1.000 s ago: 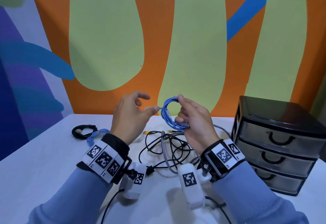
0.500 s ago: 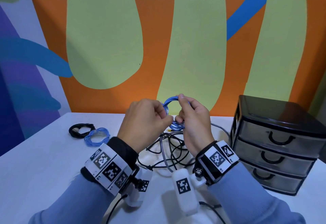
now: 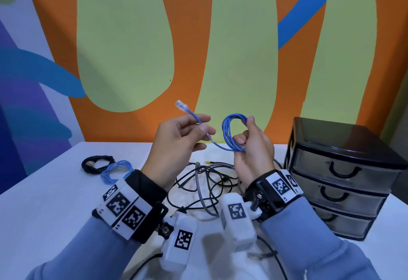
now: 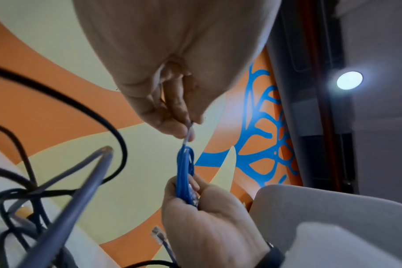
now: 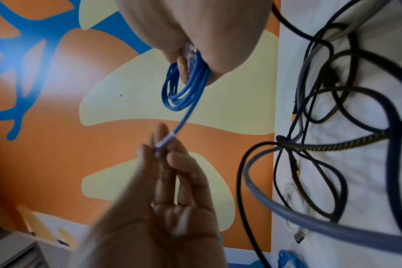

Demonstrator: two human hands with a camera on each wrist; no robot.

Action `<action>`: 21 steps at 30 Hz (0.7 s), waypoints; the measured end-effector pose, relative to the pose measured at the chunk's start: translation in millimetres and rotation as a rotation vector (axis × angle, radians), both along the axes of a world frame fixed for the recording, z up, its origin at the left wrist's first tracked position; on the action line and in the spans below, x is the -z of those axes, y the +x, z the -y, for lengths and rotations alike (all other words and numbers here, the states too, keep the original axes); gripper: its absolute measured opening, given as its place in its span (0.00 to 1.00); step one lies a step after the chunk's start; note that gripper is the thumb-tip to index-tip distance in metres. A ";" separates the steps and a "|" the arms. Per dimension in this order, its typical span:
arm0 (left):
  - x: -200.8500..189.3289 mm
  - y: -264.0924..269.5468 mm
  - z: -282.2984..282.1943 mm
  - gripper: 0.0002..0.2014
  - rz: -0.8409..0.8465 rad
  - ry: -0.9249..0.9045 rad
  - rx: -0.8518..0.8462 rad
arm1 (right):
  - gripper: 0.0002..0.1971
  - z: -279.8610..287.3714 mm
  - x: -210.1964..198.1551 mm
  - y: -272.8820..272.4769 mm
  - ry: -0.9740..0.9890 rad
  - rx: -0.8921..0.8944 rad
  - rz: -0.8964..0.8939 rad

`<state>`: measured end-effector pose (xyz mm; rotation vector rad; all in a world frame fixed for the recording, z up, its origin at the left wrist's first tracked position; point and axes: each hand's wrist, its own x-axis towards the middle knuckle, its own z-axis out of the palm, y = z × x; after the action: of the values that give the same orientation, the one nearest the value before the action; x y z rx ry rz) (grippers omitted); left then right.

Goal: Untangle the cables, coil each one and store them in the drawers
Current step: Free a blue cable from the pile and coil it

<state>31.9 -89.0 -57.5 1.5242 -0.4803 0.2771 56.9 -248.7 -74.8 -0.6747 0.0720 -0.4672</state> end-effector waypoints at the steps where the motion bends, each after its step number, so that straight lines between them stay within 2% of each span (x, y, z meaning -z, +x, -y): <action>1: 3.2 5.7 -2.2 0.10 -0.028 0.008 -0.039 | 0.10 1.1 -1.4 -0.8 0.028 -0.042 0.023; 3: 10.3 17.9 -7.7 0.13 -0.043 0.087 -0.133 | 0.09 -1.1 -4.8 -4.1 0.032 -0.144 0.082; 5: 15.7 25.6 -11.8 0.14 0.024 0.266 -0.206 | 0.09 -8.4 -7.8 -9.1 -0.060 -0.228 0.143; 7: 16.5 25.0 -13.0 0.16 0.131 0.519 -0.225 | 0.09 -16.6 -9.9 -13.8 -0.195 -0.261 0.179; 9: 14.3 22.0 -13.1 0.18 0.197 0.630 -0.200 | 0.09 -19.1 -11.5 -15.7 -0.283 -0.251 0.180; 12: 11.1 20.9 -16.2 0.16 0.206 0.485 -0.089 | 0.07 -12.3 -12.1 -13.7 -0.313 -0.224 0.156; 15: 5.6 13.9 -12.7 0.20 0.197 0.378 -0.038 | 0.07 -10.5 -10.1 -12.4 -0.348 -0.243 0.139; 18: -1.9 5.5 -11.6 0.24 0.138 0.112 0.037 | 0.08 -16.1 -7.3 -12.5 -0.406 -0.213 0.119; 19: -3.3 3.3 -11.7 0.25 0.164 0.096 0.045 | 0.09 -17.0 -7.0 -12.7 -0.433 -0.192 0.116; 21: -2.6 0.5 -11.0 0.22 0.252 0.210 0.007 | 0.10 -17.9 -6.4 -12.7 -0.489 -0.158 0.110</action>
<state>32.4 -78.0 -54.9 1.6999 -0.7314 0.4271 44.2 -230.7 -68.4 -1.1236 -0.2055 -0.3698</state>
